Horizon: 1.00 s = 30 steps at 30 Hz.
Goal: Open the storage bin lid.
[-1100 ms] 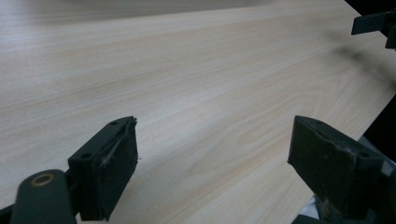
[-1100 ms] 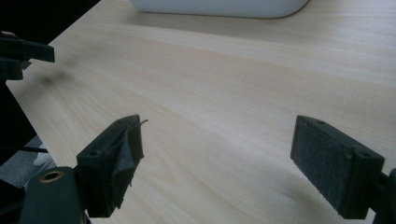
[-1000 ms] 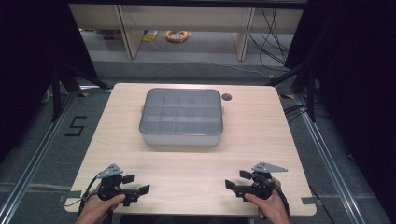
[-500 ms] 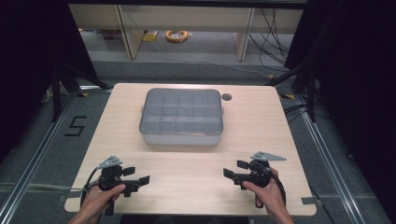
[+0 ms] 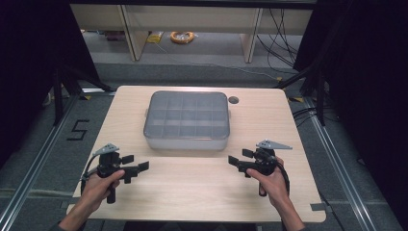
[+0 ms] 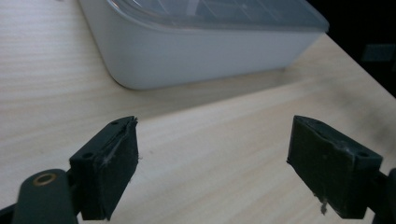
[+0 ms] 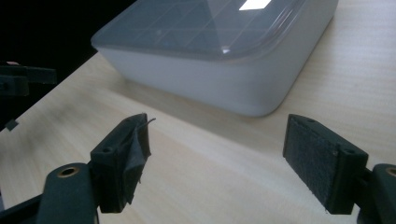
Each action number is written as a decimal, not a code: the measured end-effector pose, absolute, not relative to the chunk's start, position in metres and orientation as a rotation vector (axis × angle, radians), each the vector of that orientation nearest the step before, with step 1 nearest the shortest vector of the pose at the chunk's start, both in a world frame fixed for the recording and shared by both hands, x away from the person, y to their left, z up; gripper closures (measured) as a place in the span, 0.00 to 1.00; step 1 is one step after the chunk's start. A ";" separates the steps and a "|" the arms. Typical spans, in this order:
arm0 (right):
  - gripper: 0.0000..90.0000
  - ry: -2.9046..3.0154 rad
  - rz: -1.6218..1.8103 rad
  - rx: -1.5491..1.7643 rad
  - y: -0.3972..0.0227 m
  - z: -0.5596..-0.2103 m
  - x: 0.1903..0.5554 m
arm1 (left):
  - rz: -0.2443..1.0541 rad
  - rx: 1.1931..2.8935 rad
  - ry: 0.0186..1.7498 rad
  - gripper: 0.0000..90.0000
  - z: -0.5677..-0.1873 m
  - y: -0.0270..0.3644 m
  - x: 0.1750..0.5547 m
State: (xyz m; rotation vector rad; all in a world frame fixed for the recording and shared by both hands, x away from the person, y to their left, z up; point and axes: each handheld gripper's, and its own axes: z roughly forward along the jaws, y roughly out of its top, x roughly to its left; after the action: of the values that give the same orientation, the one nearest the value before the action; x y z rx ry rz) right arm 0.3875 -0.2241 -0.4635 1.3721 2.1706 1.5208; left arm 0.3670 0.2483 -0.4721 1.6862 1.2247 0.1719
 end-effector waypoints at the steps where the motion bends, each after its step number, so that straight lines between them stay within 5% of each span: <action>1: 0.27 2.170 1.532 1.379 -0.224 -0.461 0.391 | 0.161 1.671 1.234 0.18 -0.470 0.251 0.372; 30: 0.28 2.106 1.513 1.525 -0.213 -0.444 0.507 | 0.119 1.594 1.391 0.19 -0.443 0.248 0.493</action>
State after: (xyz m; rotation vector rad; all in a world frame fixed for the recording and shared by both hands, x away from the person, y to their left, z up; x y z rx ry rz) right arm 0.5067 -0.2128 -0.4435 1.5246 2.1060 1.5131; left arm 0.4929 0.2481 -0.4425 1.5941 1.3911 0.1187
